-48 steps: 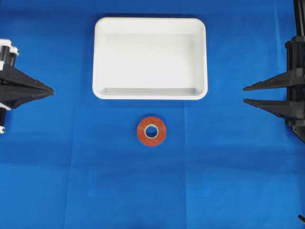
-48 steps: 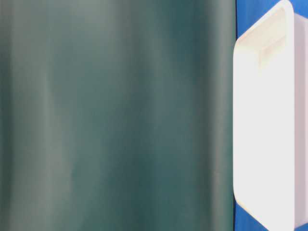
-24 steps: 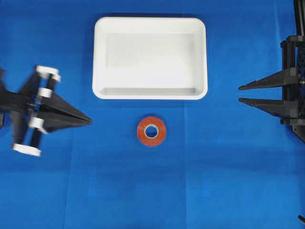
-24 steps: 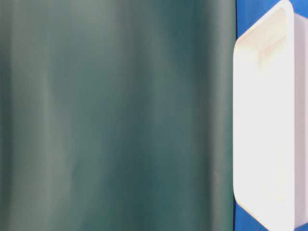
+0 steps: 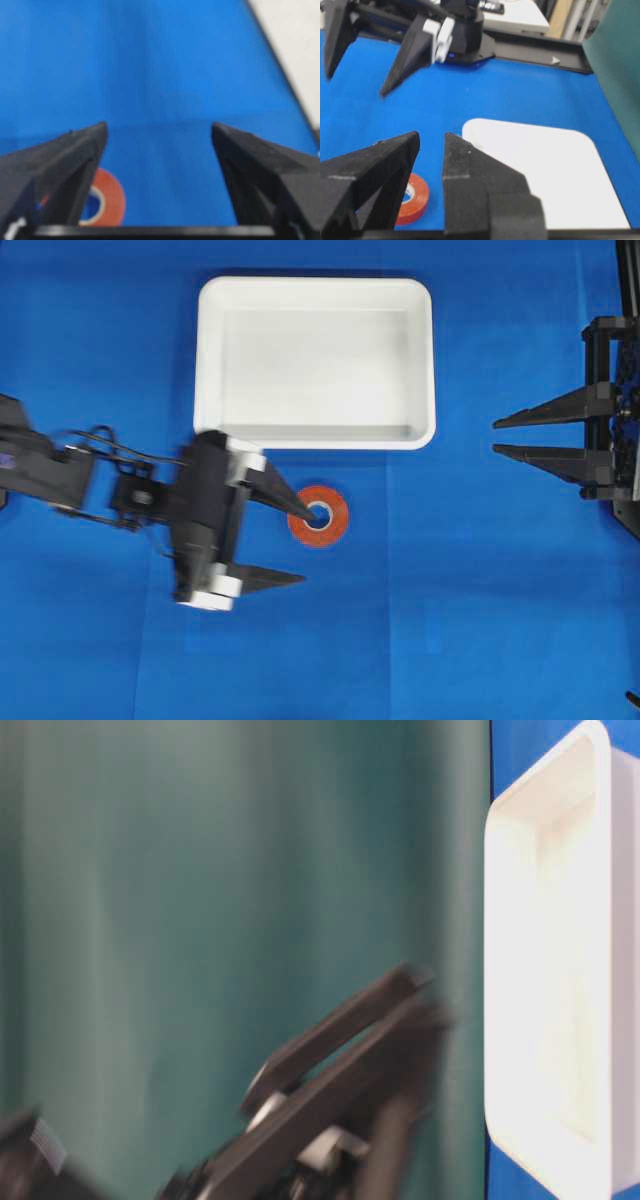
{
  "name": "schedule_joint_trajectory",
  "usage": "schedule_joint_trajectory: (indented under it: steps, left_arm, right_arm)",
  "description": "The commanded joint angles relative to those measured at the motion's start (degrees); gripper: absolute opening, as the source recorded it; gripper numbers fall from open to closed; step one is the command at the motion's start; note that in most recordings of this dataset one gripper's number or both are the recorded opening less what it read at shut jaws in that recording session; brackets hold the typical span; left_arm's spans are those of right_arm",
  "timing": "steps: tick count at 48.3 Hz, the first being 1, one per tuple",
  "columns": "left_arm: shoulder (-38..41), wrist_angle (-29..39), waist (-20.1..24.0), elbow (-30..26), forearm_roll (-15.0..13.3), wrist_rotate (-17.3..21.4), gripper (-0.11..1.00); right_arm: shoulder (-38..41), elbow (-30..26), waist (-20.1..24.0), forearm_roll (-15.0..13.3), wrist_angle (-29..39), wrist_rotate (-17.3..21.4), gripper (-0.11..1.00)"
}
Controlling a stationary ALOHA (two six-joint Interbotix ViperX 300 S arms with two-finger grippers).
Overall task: Place one roll of tape in the white case with the left arm.
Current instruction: 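Lower the left gripper onto the orange tape roll and close on it, then lift the tape roll with the left gripper and carry it over the tray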
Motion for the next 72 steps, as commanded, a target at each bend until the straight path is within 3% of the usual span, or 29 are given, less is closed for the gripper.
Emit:
schedule_joint_trajectory:
  steps: [1, 14, 20, 41, 47, 55, 65, 72]
  left_arm:
    - [2.99, 5.54, -0.18, -5.19, 0.09, -0.35, 0.84]
    - [13.10, 18.02, 0.79, -13.01, 0.09, -3.25, 0.85]
    - [16.44, 18.72, 1.76, -13.62, 0.26, -4.83, 0.86]
    - [21.62, 21.09, 3.60, -14.24, 0.44, -5.01, 0.85]
    - [21.45, 24.61, 3.60, -15.38, 0.44, -4.83, 0.72]
    - [19.25, 30.59, 3.08, -18.46, 1.58, -4.39, 0.25]
    - [14.15, 35.16, 3.08, -20.83, 3.52, -3.96, 0.25]
    - [10.81, 37.71, 5.01, -20.74, 4.66, -1.58, 0.25]
  right_arm:
    - [0.35, -0.88, -0.09, -0.18, 0.09, -0.09, -0.11]
    - [0.62, -0.62, -0.09, -0.18, 0.88, -0.09, -0.11]
    - [0.79, -0.35, -0.09, -0.18, 1.14, -0.09, -0.11]
    - [1.85, 0.44, -0.09, -0.18, 1.23, 0.18, -0.11]
    - [1.93, 0.44, -0.09, -0.18, 1.23, 0.18, -0.11]
    - [2.02, 0.44, -0.09, -0.18, 1.23, 0.09, -0.11]
    - [2.20, 0.44, -0.09, -0.18, 1.23, 0.18, -0.11]
    - [2.55, 0.44, -0.09, -0.18, 1.23, 0.18, -0.11]
